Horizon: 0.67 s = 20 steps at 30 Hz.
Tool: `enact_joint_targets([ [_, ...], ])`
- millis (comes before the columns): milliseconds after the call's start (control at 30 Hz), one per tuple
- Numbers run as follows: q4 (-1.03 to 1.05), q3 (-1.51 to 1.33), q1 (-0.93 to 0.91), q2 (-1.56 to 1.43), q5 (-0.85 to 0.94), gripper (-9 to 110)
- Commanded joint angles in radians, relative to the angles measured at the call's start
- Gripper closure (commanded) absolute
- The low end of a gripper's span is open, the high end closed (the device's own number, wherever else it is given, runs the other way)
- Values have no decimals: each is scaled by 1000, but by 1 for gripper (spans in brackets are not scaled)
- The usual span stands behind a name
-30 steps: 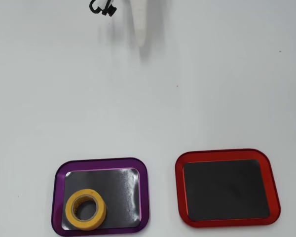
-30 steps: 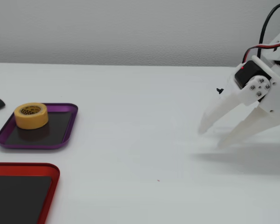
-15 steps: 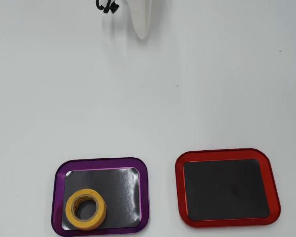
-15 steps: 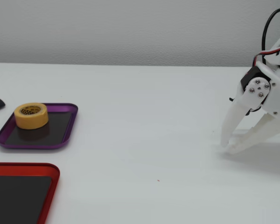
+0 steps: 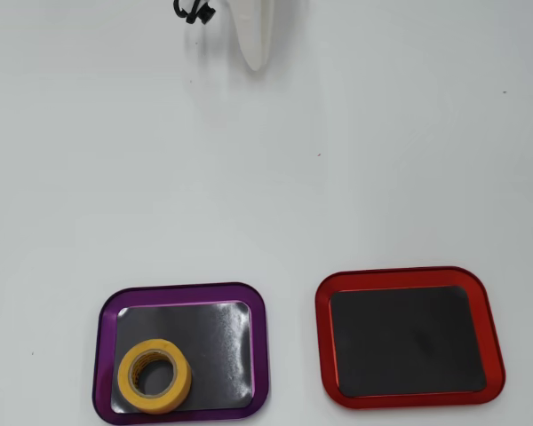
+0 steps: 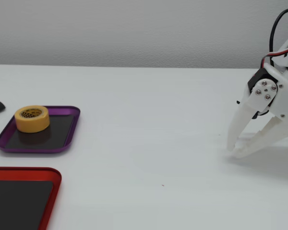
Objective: Grasp a tape and put it in the right purple dish.
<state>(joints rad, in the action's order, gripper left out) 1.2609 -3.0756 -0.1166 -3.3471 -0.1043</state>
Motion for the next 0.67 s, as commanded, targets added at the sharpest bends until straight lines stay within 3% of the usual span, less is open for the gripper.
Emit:
enact_joint_targets([
  [0,12,2,5,-71,21,102],
  [133,12,2,5,-71,97,102],
  [633,0,0,-3,-71,95,102],
])
